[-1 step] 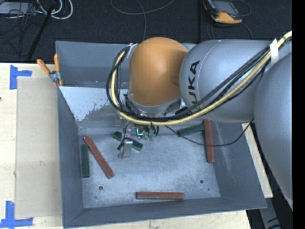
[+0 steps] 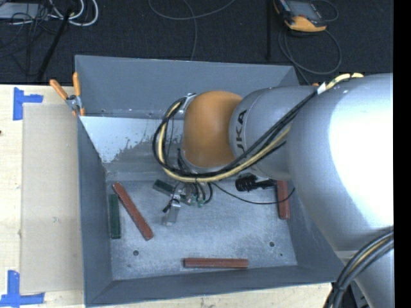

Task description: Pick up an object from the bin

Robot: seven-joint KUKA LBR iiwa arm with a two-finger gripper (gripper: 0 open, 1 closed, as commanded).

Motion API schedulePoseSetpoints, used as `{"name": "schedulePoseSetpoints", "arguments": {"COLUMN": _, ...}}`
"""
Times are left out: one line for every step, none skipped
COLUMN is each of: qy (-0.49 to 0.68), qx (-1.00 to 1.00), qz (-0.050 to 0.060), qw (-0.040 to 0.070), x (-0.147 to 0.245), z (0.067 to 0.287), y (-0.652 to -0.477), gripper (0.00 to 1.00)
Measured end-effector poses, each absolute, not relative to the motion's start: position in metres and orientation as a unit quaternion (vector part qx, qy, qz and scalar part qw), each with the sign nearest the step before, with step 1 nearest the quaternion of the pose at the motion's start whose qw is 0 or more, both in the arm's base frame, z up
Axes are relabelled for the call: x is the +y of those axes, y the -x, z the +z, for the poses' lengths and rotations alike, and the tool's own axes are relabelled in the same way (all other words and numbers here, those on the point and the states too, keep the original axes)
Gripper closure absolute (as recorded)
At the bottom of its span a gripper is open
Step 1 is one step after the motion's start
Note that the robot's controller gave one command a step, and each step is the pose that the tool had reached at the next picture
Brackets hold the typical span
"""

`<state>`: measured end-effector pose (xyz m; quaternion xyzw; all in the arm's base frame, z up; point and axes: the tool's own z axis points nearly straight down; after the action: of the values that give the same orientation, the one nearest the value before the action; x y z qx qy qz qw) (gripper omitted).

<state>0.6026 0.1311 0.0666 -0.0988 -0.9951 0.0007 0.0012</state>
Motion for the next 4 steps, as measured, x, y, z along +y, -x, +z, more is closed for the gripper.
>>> {"name": "schedulePoseSetpoints", "arguments": {"qy": 0.099, "qx": -0.995, "qz": 0.000, "qw": 0.001, "x": 0.1313, "z": 0.0664, "y": -0.6026, "gripper": 0.00}}
{"name": "schedulePoseSetpoints", "arguments": {"qy": 0.101, "qx": -0.995, "qz": 0.000, "qw": 0.001, "x": 0.1311, "z": 0.0663, "y": -0.6027, "gripper": 0.00}}
{"name": "schedulePoseSetpoints", "arguments": {"qy": 0.103, "qx": -0.995, "qz": 0.000, "qw": 0.001, "x": 0.1312, "z": 0.0663, "y": -0.6027, "gripper": 0.00}}
{"name": "schedulePoseSetpoints", "arguments": {"qy": 0.106, "qx": -0.994, "qz": -0.001, "qw": 0.001, "x": 0.1312, "z": 0.0662, "y": -0.6027, "gripper": 0.00}}
